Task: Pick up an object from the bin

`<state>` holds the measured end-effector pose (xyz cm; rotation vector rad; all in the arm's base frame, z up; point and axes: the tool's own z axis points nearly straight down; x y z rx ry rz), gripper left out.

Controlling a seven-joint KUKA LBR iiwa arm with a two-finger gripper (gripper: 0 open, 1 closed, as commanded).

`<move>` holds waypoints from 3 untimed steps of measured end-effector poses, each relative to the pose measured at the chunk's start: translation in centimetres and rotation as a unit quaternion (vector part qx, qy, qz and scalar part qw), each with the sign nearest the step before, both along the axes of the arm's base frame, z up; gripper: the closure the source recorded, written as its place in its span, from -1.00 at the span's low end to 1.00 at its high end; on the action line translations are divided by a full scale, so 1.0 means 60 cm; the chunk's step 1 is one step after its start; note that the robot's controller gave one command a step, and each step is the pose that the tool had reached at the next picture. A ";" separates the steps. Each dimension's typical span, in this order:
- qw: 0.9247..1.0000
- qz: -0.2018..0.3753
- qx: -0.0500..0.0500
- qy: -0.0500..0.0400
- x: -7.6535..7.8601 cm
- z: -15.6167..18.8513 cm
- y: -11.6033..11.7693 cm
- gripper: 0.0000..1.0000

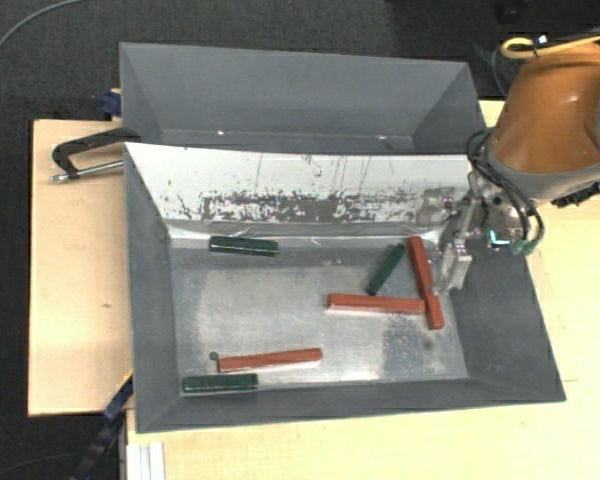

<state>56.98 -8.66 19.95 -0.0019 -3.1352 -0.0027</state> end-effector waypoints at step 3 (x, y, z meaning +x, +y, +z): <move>0.997 0.082 0.000 -0.005 -0.029 -0.207 0.093 1.00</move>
Offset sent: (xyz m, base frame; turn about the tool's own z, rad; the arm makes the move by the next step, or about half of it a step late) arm -0.0103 0.0045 -0.1101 -0.1002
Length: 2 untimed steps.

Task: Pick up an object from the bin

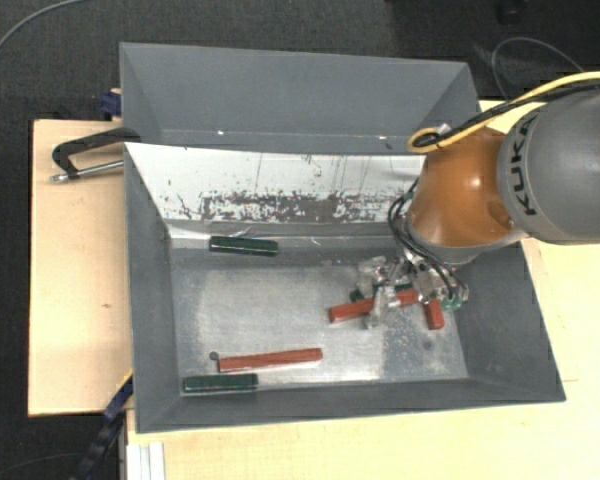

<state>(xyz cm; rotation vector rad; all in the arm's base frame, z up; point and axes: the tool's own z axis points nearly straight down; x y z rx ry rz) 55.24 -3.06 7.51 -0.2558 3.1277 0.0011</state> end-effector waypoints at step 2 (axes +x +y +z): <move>1.000 -0.002 0.000 -0.002 0.005 0.225 -0.009 -1.00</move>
Offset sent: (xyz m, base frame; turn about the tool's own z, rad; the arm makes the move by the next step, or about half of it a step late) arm 0.0016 -0.0064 0.1340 0.0047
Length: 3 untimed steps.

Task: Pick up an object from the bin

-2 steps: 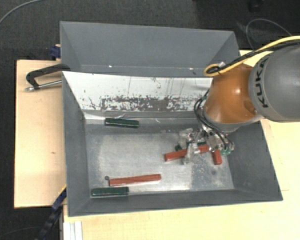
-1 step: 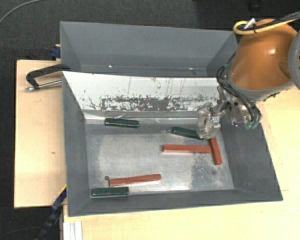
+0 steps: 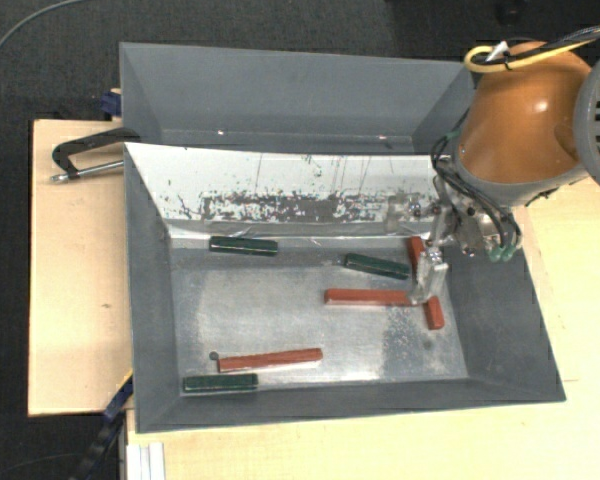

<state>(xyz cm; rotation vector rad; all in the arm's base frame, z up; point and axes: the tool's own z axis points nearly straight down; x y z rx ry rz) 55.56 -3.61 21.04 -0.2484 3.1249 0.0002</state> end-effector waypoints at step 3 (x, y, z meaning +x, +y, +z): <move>1.000 -0.012 0.000 -0.005 0.036 0.146 0.052 1.00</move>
Offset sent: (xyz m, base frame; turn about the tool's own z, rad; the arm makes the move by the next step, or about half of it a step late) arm 0.0285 0.0287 -0.1404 -0.0612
